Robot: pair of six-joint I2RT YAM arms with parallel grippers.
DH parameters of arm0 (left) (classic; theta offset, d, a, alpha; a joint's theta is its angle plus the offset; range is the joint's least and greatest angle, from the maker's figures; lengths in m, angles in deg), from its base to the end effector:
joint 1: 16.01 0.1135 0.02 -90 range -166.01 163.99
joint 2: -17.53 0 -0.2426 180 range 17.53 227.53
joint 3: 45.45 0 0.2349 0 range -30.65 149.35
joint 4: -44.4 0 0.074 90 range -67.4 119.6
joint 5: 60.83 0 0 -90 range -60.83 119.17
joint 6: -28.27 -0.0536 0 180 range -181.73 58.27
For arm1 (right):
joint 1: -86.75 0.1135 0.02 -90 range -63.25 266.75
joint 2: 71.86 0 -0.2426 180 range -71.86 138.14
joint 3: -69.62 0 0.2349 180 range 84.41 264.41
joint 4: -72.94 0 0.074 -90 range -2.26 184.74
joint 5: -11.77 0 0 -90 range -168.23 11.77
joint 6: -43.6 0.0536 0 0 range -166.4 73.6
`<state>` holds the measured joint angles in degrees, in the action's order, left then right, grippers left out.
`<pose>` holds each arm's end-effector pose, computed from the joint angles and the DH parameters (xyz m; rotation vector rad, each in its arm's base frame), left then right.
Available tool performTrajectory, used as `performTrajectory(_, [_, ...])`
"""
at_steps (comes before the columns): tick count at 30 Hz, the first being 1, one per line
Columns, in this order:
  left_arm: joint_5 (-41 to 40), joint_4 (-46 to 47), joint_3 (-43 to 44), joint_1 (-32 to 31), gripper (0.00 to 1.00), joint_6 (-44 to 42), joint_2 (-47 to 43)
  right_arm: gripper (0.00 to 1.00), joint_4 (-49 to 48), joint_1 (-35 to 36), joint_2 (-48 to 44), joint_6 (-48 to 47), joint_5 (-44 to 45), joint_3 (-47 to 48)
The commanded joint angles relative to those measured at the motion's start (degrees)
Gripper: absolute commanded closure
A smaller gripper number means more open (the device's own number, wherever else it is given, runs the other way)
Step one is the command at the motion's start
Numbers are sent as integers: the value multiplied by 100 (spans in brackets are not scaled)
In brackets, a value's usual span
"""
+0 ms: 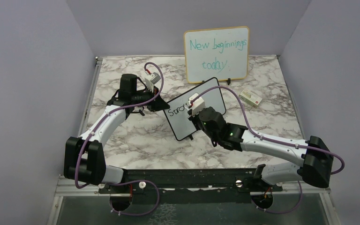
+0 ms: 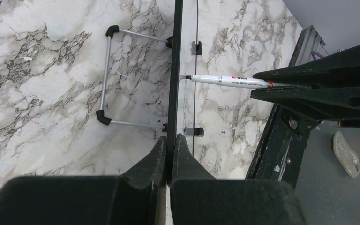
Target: Write a sentence on the whiteboard
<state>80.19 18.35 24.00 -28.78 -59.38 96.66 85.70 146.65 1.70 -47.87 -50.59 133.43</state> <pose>0.2768 -0.1055 0.2493 0.6931 2.0183 -1.1203 0.1695 0.2428 0.2599 -0.7000 1.7905 0.2113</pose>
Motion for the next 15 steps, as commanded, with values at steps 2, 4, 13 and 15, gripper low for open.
performTrajectory(2, [-594,-615,-161,-164,100,-393,263,100,191,-22,-85,132,-42,-86])
performTrajectory(4, [-594,-616,-159,-164,100,-393,261,100,196,-22,-92,130,-22,-94])
performTrajectory(13, [-594,-616,-157,-164,100,-393,280,100,379,-22,-163,131,15,-176])
performTrajectory(15, [-594,-616,-157,-164,100,-394,290,100,381,-22,-175,134,-3,-181])
